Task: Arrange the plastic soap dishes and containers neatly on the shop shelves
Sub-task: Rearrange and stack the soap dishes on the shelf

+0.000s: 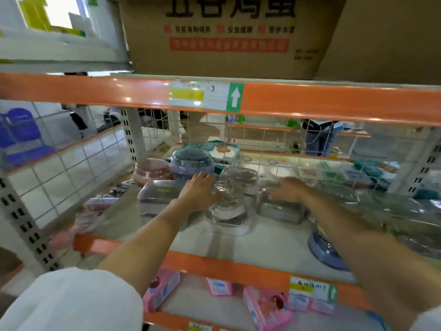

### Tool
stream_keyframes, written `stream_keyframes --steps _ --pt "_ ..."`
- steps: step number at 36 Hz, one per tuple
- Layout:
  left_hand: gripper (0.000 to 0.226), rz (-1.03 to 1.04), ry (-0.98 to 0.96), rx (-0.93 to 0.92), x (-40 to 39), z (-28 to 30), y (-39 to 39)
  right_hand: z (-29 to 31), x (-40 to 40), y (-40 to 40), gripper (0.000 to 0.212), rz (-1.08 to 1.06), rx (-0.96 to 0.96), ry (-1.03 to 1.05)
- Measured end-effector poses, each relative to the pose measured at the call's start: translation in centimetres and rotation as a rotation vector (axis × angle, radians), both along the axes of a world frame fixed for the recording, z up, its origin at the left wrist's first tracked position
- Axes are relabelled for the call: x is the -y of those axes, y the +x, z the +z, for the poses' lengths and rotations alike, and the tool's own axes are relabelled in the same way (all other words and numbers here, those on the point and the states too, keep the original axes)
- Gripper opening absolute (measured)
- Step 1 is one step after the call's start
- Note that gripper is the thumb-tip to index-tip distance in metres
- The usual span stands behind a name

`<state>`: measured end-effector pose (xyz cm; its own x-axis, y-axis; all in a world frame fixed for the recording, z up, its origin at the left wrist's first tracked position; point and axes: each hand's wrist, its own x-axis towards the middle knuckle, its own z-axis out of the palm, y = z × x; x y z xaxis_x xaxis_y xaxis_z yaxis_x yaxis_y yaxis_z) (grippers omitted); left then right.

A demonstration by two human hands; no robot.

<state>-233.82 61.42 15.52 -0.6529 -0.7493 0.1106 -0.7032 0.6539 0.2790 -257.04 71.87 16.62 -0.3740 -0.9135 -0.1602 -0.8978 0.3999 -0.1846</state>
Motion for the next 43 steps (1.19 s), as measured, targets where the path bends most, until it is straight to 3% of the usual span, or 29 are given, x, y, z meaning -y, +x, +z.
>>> stream_keyframes --steps 4,8,18,22,29,38,43 --pt "0.064 0.019 0.034 0.015 -0.4 -0.1 -1.6 -1.8 -0.6 -1.6 0.054 0.018 0.030 0.063" --pt "0.072 0.055 0.075 0.048 -0.2 -0.6 -2.5 -3.2 0.0 -2.6 0.054 0.015 -0.067 0.091" --pt "0.065 0.156 0.116 0.026 -0.5 -0.8 -3.7 -3.7 0.0 -4.0 0.096 -0.018 -0.121 0.230" --pt "0.065 0.155 0.109 -0.031 -0.4 -1.2 -3.0 -4.1 0.1 -3.8 0.112 -0.055 -0.082 0.188" --pt "0.059 0.141 0.089 -0.041 -0.1 -0.8 -1.8 -0.9 -1.4 -2.9 0.120 -0.127 0.038 0.030" --pt "0.032 0.033 0.060 -0.126 0.0 0.4 1.3 3.3 -2.5 -0.3 0.113 -0.154 0.081 -0.134" --pt "0.034 0.112 0.208 -0.248 0.4 1.3 3.7 3.5 -0.6 5.0 0.109 -0.052 0.144 -0.167"
